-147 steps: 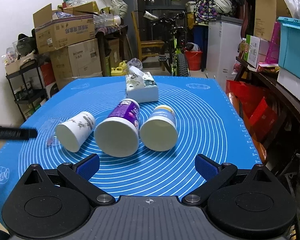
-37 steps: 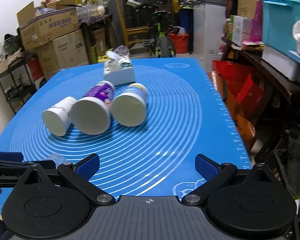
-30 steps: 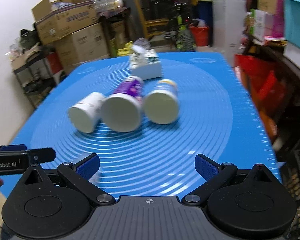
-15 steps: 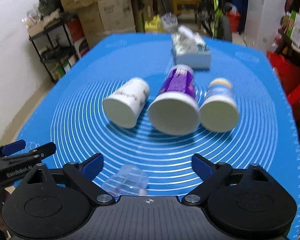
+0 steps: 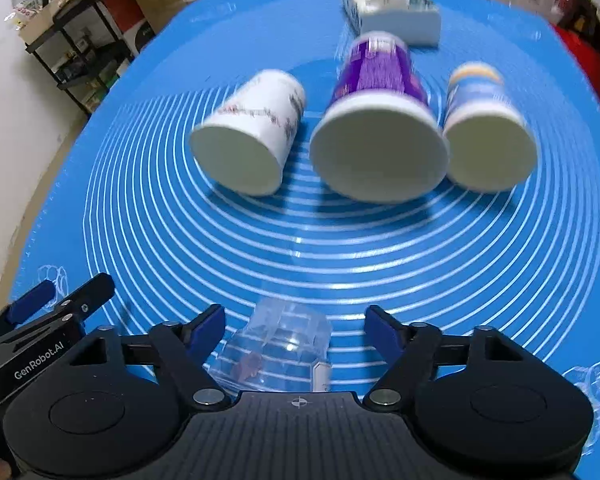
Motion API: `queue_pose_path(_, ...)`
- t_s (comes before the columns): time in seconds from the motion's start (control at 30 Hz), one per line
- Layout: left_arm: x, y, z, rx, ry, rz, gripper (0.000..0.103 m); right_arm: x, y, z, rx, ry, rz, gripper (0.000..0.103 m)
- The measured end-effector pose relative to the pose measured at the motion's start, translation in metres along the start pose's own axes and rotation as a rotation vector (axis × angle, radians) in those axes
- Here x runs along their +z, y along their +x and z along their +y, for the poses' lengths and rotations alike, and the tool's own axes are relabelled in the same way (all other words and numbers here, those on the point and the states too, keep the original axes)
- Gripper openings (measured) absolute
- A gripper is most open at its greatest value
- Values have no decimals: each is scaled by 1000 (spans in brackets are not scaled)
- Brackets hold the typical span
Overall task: Flip cup upside down
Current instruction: 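Grasp the clear cup with the right tool while the left tool releases it, then rotate the clear cup with the right tool so its rim faces down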
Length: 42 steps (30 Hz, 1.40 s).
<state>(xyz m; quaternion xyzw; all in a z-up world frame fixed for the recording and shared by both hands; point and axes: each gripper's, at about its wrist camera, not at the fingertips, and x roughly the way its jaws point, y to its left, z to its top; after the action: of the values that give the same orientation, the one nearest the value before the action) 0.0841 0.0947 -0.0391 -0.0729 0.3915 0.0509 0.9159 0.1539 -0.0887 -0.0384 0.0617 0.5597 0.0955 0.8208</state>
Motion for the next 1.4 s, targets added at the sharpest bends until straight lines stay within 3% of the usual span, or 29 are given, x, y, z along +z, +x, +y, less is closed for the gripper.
queue_pose_path(0.17, -1, 0, 1, 4, 4, 12, 87, 0, 5, -1, 39, 11, 30, 60)
queue_pose_path(0.53, -1, -2, 0, -4, -14, 29, 87, -3, -3, -11, 92, 33, -15, 49)
queue_pose_path(0.73, -1, -7, -5, -6, -7, 23, 87, -3, -2, -20, 117, 66, -40, 49)
queue_pose_path(0.9, -1, -9, -8, -5, -6, 22, 87, -3, -16, -23, 109, 64, -142, 49)
queue_pose_path(1.07, 0, -12, -12, -11, -7, 10, 87, -13, -29, -19, -14, -9, -352, 49)
queue_pose_path(1.23, -3, -15, -19, -16, 5, -1, 87, -47, -29, -14, -92, -134, -597, 49)
queue_pose_path(1.4, -8, -18, -27, -32, 33, -12, 87, -74, -17, -22, -100, -215, -663, 50)
